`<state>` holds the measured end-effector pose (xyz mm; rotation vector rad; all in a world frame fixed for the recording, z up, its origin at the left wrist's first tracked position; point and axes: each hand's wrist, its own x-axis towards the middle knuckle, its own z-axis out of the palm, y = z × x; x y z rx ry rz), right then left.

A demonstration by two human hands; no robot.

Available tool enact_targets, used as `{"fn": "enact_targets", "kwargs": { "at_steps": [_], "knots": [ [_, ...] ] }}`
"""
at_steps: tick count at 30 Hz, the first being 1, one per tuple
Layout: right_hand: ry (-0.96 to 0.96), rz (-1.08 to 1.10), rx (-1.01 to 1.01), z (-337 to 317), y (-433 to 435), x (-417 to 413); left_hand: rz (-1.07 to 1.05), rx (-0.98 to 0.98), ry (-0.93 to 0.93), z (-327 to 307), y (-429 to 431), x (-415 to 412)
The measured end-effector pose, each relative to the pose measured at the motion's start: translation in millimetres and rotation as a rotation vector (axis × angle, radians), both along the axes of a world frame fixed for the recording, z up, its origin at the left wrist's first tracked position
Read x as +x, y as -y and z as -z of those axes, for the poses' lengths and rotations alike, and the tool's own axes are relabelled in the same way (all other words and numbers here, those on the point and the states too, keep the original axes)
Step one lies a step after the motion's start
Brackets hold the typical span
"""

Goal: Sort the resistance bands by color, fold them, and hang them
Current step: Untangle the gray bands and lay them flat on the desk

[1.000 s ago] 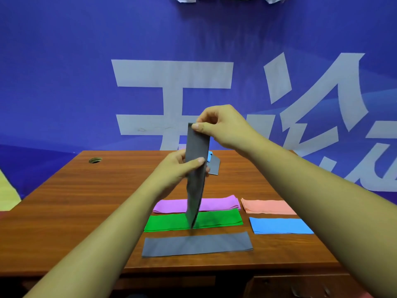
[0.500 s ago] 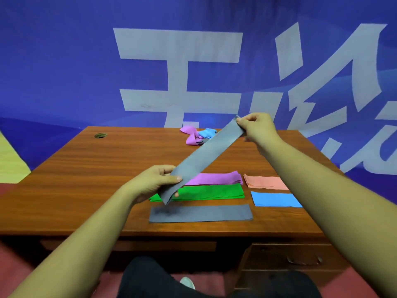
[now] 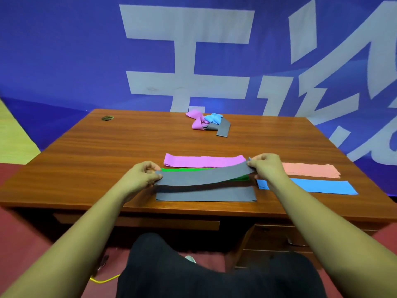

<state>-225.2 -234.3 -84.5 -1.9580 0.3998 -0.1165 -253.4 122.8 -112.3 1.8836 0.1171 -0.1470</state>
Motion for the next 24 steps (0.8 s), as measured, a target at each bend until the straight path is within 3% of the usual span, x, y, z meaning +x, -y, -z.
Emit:
{"fn": "enact_targets", "kwargs": {
  "at_steps": [4,12,24],
  "knots": [
    [-0.034,0.034,-0.129,18.8,2.3,-13.7,-0.003,0.101,0.039,10.2,1.9,-10.8],
    [-0.062,-0.061,-0.362,50.7,4.6,-30.6,0.007,0.623,0.149,26.7,5.7,-15.4],
    [0.152,-0.043,-0.664,61.0,-6.0,-41.4,-0.061,0.698,0.401,39.4,14.7,-14.4]
  ]
}}
